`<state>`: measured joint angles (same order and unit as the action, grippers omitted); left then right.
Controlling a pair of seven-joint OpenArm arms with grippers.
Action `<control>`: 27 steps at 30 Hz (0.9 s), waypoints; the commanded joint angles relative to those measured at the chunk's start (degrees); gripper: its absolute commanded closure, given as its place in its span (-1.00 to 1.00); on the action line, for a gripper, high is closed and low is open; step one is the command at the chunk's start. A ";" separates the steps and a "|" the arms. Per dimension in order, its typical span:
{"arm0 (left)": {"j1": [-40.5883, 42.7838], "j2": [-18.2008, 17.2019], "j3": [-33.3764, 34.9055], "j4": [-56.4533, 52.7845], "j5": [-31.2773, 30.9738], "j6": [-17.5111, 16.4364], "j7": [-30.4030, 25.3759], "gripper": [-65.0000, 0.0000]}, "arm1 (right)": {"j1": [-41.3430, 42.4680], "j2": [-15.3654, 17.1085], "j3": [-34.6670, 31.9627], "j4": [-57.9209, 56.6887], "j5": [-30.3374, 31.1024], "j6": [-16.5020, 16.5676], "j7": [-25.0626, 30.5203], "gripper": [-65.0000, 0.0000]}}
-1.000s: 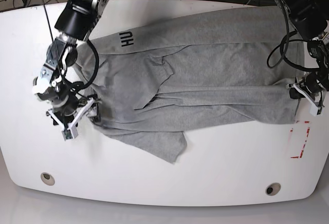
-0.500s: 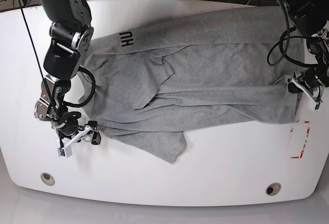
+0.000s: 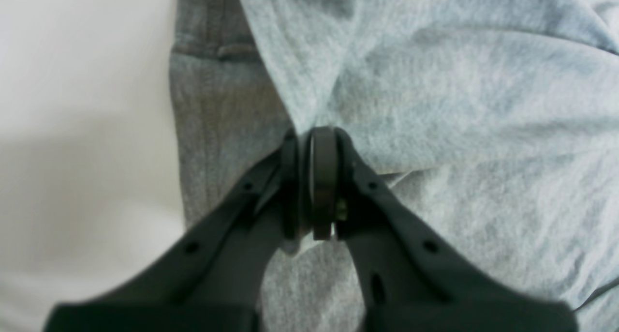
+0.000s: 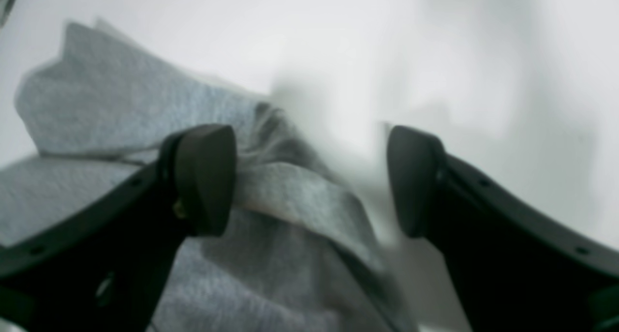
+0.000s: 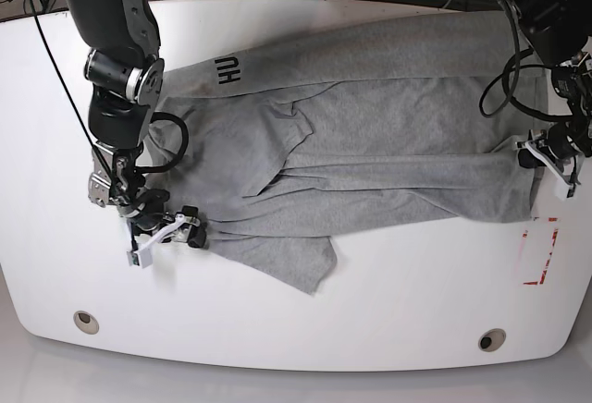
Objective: Fold the T-shirt properly
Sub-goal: 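Move the right gripper to the hem corner and grasp it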
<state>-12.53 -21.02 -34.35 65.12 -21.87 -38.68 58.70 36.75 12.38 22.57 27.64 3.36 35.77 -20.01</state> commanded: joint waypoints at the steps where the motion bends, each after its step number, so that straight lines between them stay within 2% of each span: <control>1: -1.14 -1.09 -0.16 1.12 -1.03 -0.31 -0.98 0.91 | 0.30 -1.26 -1.60 2.38 0.47 0.41 -0.34 -0.42; 8: -1.22 -1.09 -0.16 1.12 -0.95 -0.31 -0.98 0.91 | -1.46 -2.76 -3.18 4.58 0.21 0.32 -0.52 -0.41; 11: -1.31 -1.09 -0.16 1.12 -0.95 -0.31 -1.07 0.91 | -1.46 -2.76 -3.18 4.41 0.21 0.32 -0.25 -0.31; 14: -1.40 -1.09 -0.16 1.12 -0.77 -0.31 -1.07 0.91 | -1.46 -2.76 -3.27 4.41 0.21 0.32 -0.25 0.02; 17: -1.49 -1.09 -0.16 1.12 -0.77 -0.31 -1.07 0.91 | -1.37 -2.76 -3.36 4.41 0.12 0.32 -0.25 0.43; 20: -1.49 -1.09 -0.07 1.12 -0.86 -0.31 -1.07 0.91 | -1.19 -2.67 -3.36 4.49 0.12 0.32 -0.43 0.73; 22: -1.49 -1.09 -0.07 1.12 -0.86 -0.31 -1.07 0.91 | -1.10 -2.67 -3.36 4.49 0.12 0.32 -0.52 0.82; 27: -1.57 -1.09 -0.07 1.12 -0.86 -0.31 -1.07 0.91 | -1.02 -2.58 -3.45 4.49 -0.50 0.32 -0.61 0.83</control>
<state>-12.93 -21.02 -34.35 65.12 -21.85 -38.68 58.67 34.09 9.37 19.18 31.44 3.20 35.99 -20.64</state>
